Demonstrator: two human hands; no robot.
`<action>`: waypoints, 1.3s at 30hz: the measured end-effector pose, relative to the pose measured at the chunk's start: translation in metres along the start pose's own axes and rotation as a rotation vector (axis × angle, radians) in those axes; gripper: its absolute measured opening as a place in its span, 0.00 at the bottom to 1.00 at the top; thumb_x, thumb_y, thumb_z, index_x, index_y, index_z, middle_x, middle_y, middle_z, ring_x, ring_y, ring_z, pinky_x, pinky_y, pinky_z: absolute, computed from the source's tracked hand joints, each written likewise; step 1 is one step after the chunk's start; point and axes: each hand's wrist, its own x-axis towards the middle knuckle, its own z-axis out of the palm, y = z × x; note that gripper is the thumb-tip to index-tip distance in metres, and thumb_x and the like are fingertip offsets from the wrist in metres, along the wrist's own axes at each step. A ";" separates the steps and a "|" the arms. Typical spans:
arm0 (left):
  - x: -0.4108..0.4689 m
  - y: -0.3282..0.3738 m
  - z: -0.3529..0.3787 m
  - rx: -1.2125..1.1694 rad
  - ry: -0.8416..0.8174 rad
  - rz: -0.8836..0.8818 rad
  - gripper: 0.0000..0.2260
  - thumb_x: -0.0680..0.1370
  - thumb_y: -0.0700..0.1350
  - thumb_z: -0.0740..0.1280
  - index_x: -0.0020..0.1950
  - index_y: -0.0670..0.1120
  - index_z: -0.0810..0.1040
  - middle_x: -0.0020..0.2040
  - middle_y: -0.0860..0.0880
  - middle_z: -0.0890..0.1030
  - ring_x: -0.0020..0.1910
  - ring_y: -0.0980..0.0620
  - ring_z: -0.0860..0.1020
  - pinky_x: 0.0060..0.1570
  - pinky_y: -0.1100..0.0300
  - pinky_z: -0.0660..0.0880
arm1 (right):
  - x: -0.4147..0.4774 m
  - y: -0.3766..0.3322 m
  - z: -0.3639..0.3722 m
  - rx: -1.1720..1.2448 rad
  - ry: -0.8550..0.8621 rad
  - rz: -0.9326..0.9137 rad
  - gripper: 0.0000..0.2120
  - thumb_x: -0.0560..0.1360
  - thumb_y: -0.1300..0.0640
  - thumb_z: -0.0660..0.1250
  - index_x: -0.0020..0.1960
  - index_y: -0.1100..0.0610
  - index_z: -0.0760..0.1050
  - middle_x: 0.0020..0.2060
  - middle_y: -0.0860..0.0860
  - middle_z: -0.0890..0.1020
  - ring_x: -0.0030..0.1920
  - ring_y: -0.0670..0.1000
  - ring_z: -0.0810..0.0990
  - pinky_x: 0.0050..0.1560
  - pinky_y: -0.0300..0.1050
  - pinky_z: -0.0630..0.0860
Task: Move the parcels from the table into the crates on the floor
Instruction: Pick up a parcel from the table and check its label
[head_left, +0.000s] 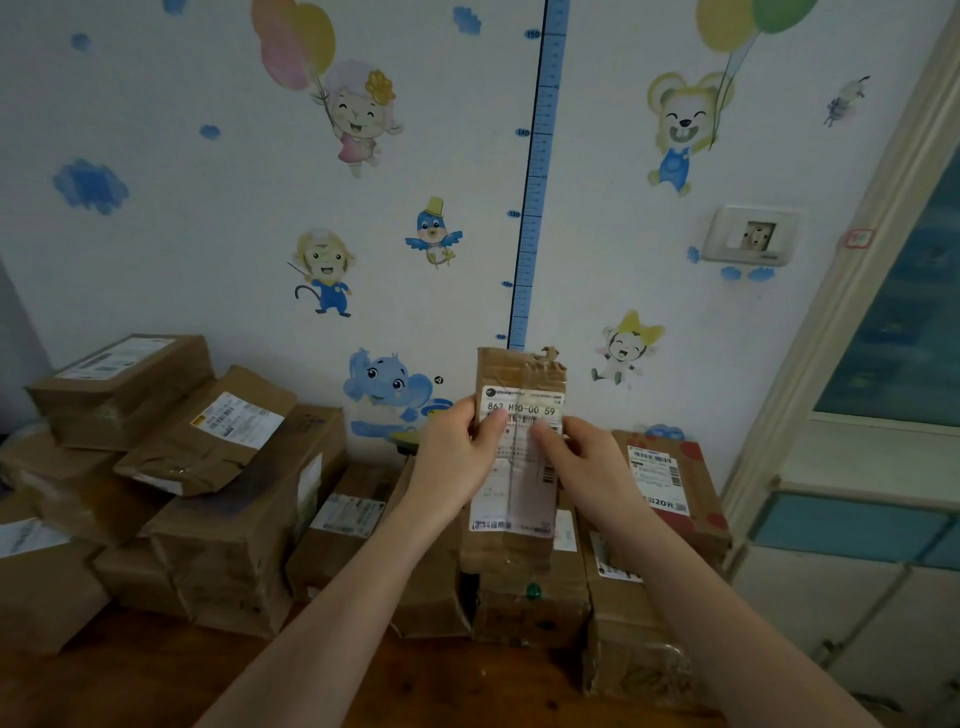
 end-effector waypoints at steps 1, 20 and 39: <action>0.001 0.000 0.000 0.017 0.011 0.006 0.09 0.80 0.46 0.62 0.51 0.42 0.78 0.36 0.55 0.76 0.33 0.60 0.73 0.31 0.72 0.69 | 0.000 -0.001 0.000 0.013 0.003 0.005 0.10 0.81 0.51 0.58 0.41 0.51 0.71 0.34 0.43 0.75 0.33 0.39 0.73 0.28 0.25 0.66; 0.005 -0.001 -0.014 0.037 -0.061 0.085 0.15 0.80 0.43 0.62 0.35 0.52 0.66 0.30 0.53 0.71 0.27 0.59 0.69 0.28 0.69 0.64 | 0.007 -0.005 0.002 -0.055 0.024 0.070 0.13 0.80 0.47 0.60 0.40 0.53 0.71 0.33 0.46 0.77 0.32 0.42 0.75 0.26 0.27 0.68; 0.002 0.009 -0.015 -0.325 -0.101 -0.196 0.05 0.80 0.41 0.62 0.52 0.49 0.75 0.46 0.50 0.80 0.45 0.53 0.80 0.39 0.63 0.78 | -0.001 -0.006 0.006 0.280 -0.076 0.086 0.14 0.77 0.48 0.63 0.58 0.53 0.74 0.48 0.45 0.81 0.45 0.38 0.80 0.40 0.31 0.76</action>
